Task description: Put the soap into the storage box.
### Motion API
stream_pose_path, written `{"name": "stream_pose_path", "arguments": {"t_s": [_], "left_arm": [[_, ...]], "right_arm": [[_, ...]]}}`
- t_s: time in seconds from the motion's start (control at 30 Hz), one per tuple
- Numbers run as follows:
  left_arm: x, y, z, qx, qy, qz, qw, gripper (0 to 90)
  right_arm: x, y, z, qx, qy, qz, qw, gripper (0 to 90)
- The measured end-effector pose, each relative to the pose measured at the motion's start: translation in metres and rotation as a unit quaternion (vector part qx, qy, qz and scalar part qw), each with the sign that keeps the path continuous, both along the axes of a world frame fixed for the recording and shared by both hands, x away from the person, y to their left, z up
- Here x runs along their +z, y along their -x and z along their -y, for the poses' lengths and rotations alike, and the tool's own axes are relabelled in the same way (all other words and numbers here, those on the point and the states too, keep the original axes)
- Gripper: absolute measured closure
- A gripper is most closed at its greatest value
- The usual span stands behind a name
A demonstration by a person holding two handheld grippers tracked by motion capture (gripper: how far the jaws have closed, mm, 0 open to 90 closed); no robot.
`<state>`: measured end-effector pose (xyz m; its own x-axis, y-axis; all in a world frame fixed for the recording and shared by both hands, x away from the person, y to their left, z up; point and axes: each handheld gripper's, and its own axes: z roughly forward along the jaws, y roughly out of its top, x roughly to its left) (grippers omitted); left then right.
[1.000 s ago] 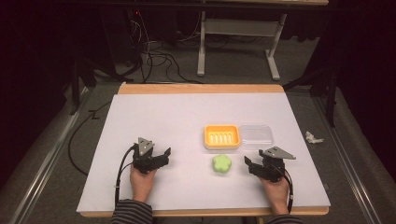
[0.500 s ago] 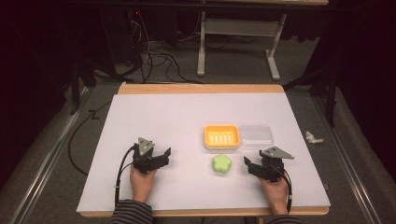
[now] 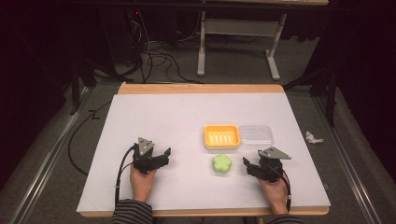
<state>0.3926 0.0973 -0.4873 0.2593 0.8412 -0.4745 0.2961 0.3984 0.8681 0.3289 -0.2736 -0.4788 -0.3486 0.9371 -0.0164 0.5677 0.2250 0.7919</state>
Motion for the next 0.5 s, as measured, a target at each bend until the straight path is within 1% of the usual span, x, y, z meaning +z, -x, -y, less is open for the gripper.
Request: {"name": "stream_pose_path", "arguments": {"t_s": [0.03, 0.1, 0.13, 0.17, 0.23, 0.3, 0.43, 0.5], "left_arm": [[0.0, 0.0, 0.0, 0.0, 0.0, 0.0, 1.0, 19.2], [0.0, 0.0, 0.0, -0.001, 0.0, 0.0, 1.0, 19.2], [0.0, 0.0, 0.0, -0.001, 0.002, 0.0, 1.0, 19.2], [0.0, 0.0, 0.0, -0.001, 0.002, 0.0, 1.0, 19.2], [0.0, 0.0, 0.0, -0.002, 0.003, 0.0, 1.0, 19.2], [0.0, 0.0, 0.0, -0.003, 0.003, 0.001, 1.0, 19.3], [0.0, 0.0, 0.0, -0.002, 0.004, 0.001, 1.0, 19.3], [0.0, 0.0, 0.0, -0.003, 0.002, 0.0, 1.0, 19.3]], "right_arm": [[0.0, 0.0, 0.0, 0.001, -0.004, 0.001, 1.0, 30.9], [0.0, 0.0, 0.0, 0.002, -0.003, 0.002, 1.0, 30.7], [0.0, 0.001, -0.001, 0.002, 0.003, 0.003, 1.0, 30.4], [0.0, 0.001, -0.001, 0.002, 0.003, 0.003, 1.0, 30.4], [0.001, 0.002, -0.004, 0.009, 0.018, 0.005, 0.9998, 29.9], [0.001, 0.004, -0.006, 0.013, 0.023, 0.002, 0.9997, 29.7], [0.003, 0.009, -0.008, 0.022, 0.02, 0.006, 0.9996, 29.3], [0.007, 0.012, -0.01, 0.026, 0.014, 0.007, 0.9995, 27.4]]}}
